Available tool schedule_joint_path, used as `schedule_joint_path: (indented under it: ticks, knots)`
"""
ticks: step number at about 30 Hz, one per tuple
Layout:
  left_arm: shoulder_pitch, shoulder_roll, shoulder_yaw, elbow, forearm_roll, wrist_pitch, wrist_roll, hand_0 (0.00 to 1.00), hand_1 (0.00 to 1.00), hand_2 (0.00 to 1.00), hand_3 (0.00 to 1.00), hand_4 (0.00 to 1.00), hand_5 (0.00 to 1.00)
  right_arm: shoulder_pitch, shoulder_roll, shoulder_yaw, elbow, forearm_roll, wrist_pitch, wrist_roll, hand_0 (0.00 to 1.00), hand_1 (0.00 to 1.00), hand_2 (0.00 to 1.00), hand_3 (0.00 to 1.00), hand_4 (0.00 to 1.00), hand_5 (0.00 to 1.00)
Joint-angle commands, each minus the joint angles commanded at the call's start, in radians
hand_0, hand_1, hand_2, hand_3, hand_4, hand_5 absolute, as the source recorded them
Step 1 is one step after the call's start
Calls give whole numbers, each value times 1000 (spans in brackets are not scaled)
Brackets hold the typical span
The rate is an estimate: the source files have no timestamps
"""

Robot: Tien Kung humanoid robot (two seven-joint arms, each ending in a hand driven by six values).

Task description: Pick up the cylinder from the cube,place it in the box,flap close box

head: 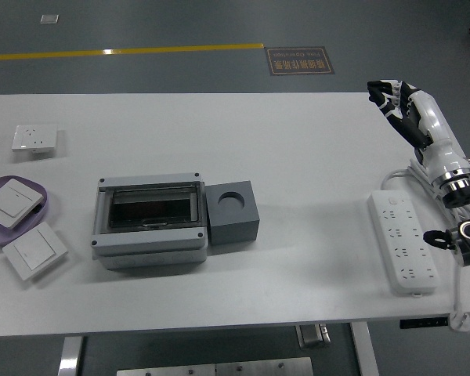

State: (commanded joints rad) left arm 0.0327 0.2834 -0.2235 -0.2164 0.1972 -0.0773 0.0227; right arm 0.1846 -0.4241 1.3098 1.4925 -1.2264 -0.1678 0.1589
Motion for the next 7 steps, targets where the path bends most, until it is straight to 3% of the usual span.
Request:
schedule_joint_path:
  ticks: [7]
  knots:
    - [1, -1, -3, 0, 1, 0, 0, 658, 649, 539, 608, 684, 317, -27, -8, 35, 45, 184, 11, 55, 826, 774, 782, 708, 962, 817]
